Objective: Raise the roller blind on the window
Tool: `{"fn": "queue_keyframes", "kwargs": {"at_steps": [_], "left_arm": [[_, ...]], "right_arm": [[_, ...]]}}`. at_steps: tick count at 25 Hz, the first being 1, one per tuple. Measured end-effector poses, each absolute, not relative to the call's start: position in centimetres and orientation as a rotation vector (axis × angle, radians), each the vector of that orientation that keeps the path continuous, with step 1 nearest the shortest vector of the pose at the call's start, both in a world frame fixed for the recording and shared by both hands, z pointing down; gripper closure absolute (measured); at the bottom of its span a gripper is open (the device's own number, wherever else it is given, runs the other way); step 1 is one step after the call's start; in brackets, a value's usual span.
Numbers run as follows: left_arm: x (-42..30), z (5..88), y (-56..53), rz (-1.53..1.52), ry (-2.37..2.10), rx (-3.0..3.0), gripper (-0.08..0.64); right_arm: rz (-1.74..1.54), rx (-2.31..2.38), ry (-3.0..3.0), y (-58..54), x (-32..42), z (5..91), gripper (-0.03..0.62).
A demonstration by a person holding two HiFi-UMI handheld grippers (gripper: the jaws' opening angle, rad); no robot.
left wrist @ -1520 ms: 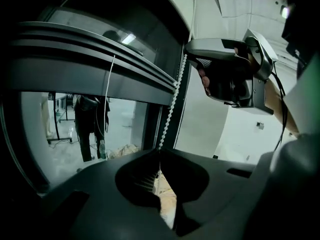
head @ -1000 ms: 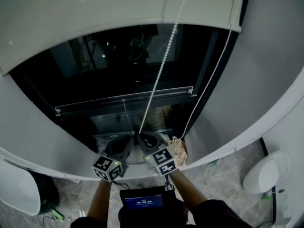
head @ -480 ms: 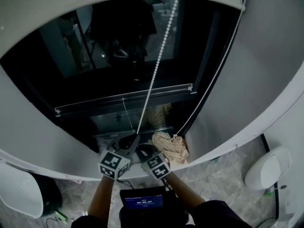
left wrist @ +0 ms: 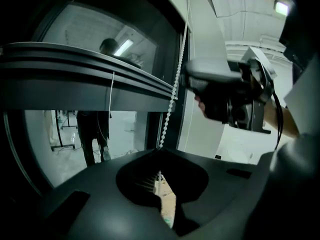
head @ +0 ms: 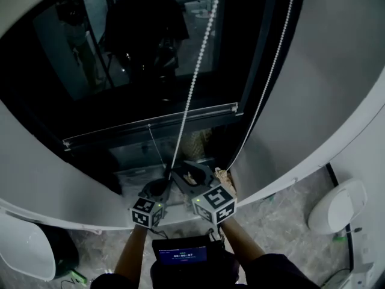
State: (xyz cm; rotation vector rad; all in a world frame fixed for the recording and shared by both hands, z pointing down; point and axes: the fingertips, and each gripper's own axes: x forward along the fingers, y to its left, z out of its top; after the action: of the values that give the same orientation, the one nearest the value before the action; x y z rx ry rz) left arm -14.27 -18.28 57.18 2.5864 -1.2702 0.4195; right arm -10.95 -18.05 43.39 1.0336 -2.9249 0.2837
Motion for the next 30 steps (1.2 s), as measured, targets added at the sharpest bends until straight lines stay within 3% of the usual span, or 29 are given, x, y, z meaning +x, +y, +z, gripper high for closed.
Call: {"fn": "queue_keyframes", "kwargs": {"at_steps": [6,7,8,14,23,30], "left_arm": [[-14.6,58.9,-18.3,0.459,-1.255,2.553,0.551],[-14.7,59.1,-18.3,0.459,-1.258,2.55,0.551],[-14.8,59.3,-18.3,0.455,-1.262,2.547,0.551],[-16.2,57.9,-18.1,0.324,-1.253,2.503,0.549],[-14.7,45.5,-18.4,-0.015,-1.197,2.725,0.548],[-11.6,38.5,-18.3,0.063,-1.213,2.955,0.546]], "right_arm": [[0.147,1.088,-2.982,-18.3,-11.5,38.1,0.476],[0.128,1.111,-2.961,-18.4,-11.4,38.0,0.502],[0.115,1.131,-2.944,-18.4,-11.4,38.1,0.571],[0.063,1.182,-2.943,-18.6,-11.5,38.3,0.575],[0.237,1.109,-2.87,-19.8,-12.5,44.5,0.575],[0.311,1.024,-2.798,-18.5,-14.6,51.0,0.577]]}}
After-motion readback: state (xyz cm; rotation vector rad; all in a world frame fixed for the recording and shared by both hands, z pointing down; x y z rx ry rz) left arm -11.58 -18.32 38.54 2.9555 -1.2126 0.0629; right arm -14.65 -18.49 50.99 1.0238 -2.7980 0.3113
